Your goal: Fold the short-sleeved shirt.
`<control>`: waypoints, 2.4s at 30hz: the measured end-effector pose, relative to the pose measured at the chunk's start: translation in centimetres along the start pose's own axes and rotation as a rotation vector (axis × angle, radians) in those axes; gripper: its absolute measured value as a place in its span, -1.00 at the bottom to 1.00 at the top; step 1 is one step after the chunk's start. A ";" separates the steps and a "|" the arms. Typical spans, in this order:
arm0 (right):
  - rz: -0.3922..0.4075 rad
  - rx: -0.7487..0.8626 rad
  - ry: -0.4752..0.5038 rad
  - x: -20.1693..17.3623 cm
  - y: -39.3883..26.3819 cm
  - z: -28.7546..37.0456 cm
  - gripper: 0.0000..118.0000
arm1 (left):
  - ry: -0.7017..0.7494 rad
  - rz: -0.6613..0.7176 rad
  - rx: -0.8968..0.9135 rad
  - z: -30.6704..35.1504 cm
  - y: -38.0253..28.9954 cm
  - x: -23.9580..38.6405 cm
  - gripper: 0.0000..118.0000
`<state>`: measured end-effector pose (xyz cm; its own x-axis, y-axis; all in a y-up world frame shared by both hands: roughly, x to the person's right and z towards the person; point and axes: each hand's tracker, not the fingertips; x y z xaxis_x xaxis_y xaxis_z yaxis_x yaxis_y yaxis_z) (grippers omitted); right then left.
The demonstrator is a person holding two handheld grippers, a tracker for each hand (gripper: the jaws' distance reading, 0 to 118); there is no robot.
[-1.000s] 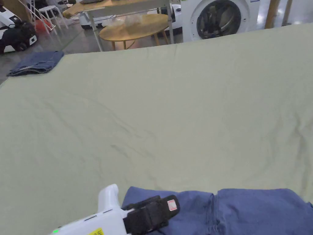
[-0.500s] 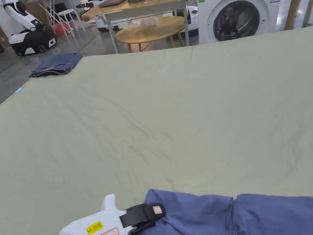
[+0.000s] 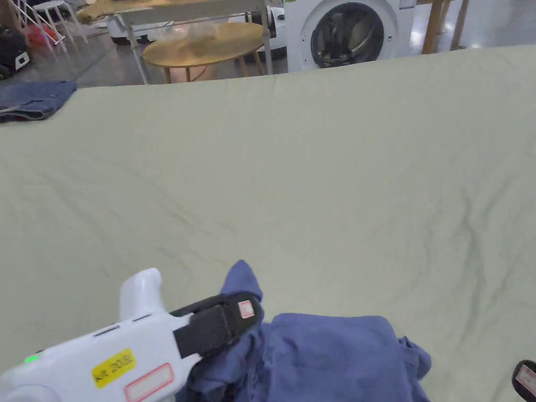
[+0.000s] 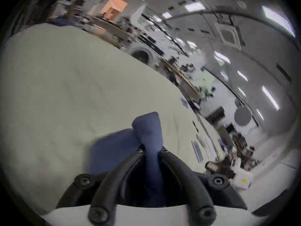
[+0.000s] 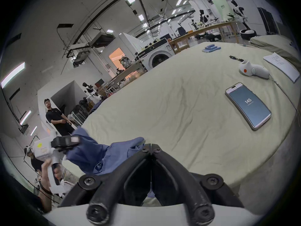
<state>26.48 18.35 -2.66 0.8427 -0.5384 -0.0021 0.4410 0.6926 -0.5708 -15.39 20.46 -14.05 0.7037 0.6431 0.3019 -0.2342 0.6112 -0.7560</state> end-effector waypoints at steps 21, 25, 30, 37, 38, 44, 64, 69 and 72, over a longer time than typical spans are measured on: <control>0.004 -0.028 -0.042 -0.1 -1.1 0.5 -1.00 | -0.003 -0.005 -0.352 -13.3 -7.4 1.2 -1.00; 0.073 -0.116 0.029 -2.6 -1.5 -2.0 -1.00 | -0.048 0.020 -0.290 -11.3 -6.3 2.1 -0.40; 0.168 -0.268 0.112 -5.5 -2.0 -8.3 -1.00 | -0.038 0.018 -0.114 -3.7 -3.2 1.6 0.44; 0.366 -0.403 -0.076 -6.3 -4.6 -12.9 -1.00 | 0.014 0.234 -0.155 -0.4 -2.4 -5.9 0.59; 0.348 -0.403 -0.080 -6.4 -4.3 -12.7 -1.00 | 0.015 0.239 -0.164 -1.2 -2.8 -6.5 0.58; 0.237 -0.410 -0.040 -5.0 -3.8 -12.5 -1.00 | -0.053 0.254 -0.198 -5.6 -4.5 -7.6 0.57; 0.090 -0.317 0.120 -3.1 -1.1 -10.9 -1.00 | 0.586 0.273 0.117 23.8 8.3 -22.7 -0.71; 0.088 -0.320 0.127 -3.4 -0.7 -11.4 -1.00 | 0.778 0.207 0.243 24.7 11.2 -23.0 0.25; 0.189 -0.249 0.093 -3.7 0.9 -10.6 -1.00 | 0.893 0.094 0.289 25.1 12.1 -20.7 0.26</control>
<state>20.46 15.87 -11.91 0.8658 -0.4606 -0.1956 0.1805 0.6520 -0.7365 -49.56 26.11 -14.85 0.8988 0.1774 -0.4008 -0.3895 0.7426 -0.5448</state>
